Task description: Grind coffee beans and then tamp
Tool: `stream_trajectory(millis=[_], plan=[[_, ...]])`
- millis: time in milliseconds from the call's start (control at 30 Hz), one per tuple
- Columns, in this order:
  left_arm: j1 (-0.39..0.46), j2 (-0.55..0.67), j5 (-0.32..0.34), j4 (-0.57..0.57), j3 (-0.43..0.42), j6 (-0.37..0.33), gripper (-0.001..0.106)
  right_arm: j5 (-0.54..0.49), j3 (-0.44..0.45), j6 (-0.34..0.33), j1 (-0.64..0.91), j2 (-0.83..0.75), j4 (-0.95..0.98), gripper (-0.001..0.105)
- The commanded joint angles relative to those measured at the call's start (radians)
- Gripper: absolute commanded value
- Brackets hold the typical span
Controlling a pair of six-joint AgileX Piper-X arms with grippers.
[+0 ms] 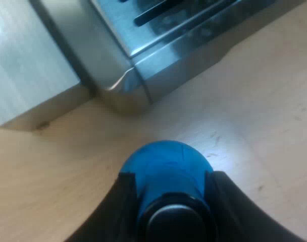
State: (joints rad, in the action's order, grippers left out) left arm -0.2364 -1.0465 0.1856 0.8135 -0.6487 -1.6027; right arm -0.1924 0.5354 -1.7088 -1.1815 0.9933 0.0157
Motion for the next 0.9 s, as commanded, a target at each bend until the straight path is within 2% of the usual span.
stream_trajectory(millis=[33,200,400,633,700,733,800,833,867,900], plan=[[0.004,0.007,0.005,-0.048,0.036,0.001,0.000,0.049,0.024,-0.017,0.004,0.070,-0.056,0.069],[0.004,-0.030,0.005,-0.103,0.100,-0.001,0.000,0.086,0.024,-0.017,0.004,0.156,-0.134,0.069],[0.004,-0.100,0.002,-0.153,0.104,-0.004,0.000,0.088,0.024,-0.015,0.004,0.186,-0.139,0.069],[0.004,-0.180,-0.018,-0.161,0.104,-0.004,0.001,0.108,0.024,0.002,0.004,0.186,-0.139,0.069],[0.004,-0.188,-0.018,-0.161,0.104,-0.004,0.016,0.108,0.024,0.005,0.004,0.186,-0.139,0.069],[0.004,-0.188,-0.018,-0.161,0.104,-0.004,0.020,0.108,0.024,0.005,0.004,0.186,-0.139,0.069],[0.004,-0.188,-0.018,-0.161,0.104,-0.004,0.046,0.108,0.024,0.005,0.004,0.186,-0.139,0.069],[0.004,-0.188,-0.018,-0.161,0.104,-0.004,0.049,0.108,0.024,0.005,0.004,0.186,-0.139,0.069],[0.004,-0.188,-0.018,-0.161,0.104,-0.004,0.059,0.108,0.024,0.005,0.004,0.186,-0.139,0.069],[0.004,-0.188,-0.018,-0.161,0.104,-0.004,0.077,0.108,0.024,0.005,0.004,0.186,-0.139,0.069]])
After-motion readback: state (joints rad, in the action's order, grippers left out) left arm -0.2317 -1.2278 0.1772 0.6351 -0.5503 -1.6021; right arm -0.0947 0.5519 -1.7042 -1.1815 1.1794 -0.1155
